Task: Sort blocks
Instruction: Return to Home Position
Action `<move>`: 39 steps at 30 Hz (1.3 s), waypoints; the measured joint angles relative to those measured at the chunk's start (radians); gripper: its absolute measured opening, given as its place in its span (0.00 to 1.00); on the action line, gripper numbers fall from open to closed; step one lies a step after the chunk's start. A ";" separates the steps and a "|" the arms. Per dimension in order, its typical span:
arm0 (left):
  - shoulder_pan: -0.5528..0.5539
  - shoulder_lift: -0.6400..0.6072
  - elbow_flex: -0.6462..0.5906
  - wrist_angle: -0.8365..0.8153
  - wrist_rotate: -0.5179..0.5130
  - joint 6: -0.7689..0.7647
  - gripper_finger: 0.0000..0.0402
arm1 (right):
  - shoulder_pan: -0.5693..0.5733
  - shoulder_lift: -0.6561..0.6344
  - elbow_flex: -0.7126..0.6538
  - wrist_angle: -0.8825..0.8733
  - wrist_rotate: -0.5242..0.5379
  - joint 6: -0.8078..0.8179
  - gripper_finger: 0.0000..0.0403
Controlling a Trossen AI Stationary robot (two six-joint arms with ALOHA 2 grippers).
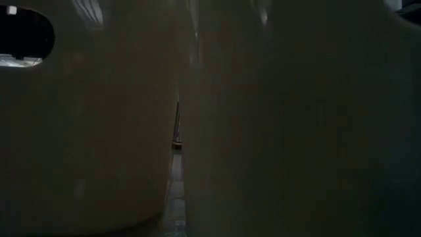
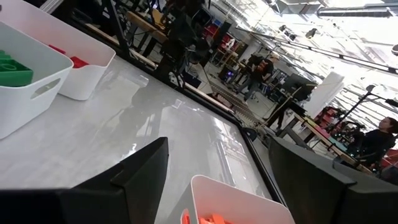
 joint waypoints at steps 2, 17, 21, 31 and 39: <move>0.000 0.000 -0.012 -0.015 0.000 -0.005 0.59 | 0.000 0.000 0.000 0.000 0.000 0.000 0.68; 0.040 0.003 -0.048 0.005 -0.210 0.078 0.59 | 0.000 0.000 0.000 0.000 0.000 0.000 0.68; 0.064 0.004 -0.047 0.004 -0.211 0.095 0.59 | 0.000 0.000 0.000 0.000 0.000 0.000 0.68; 0.072 0.004 -0.047 0.003 -0.210 0.125 0.59 | 0.000 0.000 0.000 0.000 0.000 0.000 0.68; 0.072 0.004 -0.048 0.022 0.039 0.308 0.59 | 0.000 0.000 0.000 0.000 0.000 0.000 0.68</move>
